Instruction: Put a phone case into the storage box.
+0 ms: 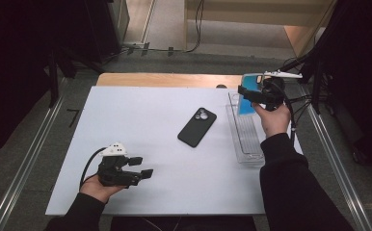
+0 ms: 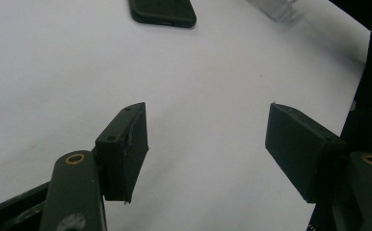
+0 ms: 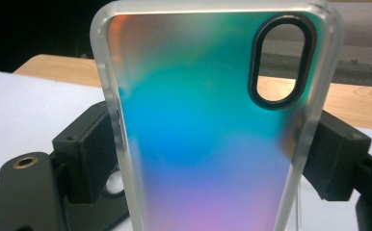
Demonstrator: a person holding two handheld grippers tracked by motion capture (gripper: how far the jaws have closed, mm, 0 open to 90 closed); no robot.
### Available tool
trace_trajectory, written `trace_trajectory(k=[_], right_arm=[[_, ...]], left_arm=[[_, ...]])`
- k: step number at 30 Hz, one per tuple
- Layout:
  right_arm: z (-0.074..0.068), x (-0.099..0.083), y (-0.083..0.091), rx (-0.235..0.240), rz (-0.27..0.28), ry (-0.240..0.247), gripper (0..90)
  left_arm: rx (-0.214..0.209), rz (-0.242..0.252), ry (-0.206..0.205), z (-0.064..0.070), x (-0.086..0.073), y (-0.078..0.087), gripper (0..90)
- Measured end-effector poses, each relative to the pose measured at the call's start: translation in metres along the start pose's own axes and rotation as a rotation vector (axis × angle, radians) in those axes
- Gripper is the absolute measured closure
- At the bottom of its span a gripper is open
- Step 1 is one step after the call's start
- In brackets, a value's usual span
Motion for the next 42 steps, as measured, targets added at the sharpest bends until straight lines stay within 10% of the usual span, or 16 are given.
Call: trace_trajectory(k=[22,42], right_arm=[[0.031,-0.001,-0.075,-0.087,-0.06,-0.039,15.2],[0.038,-0.008,-0.1,-0.123,-0.077,-0.056,14.7]], left_arm=[[-0.005,-0.006,-0.006,0.0,-0.001,-0.002,31.9],[-0.011,-0.011,-0.009,0.0,-0.002,-0.003,31.9]])
Point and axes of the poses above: each handheld gripper's, and its own axes: y roughly backward along the jaws, x roughly out of its top, z roughly to its right, the point moved 9 cm from there along -y, roughly forward along the jaws, and after that the axes turned 5 degrees about -z, right-handed, at the moved point
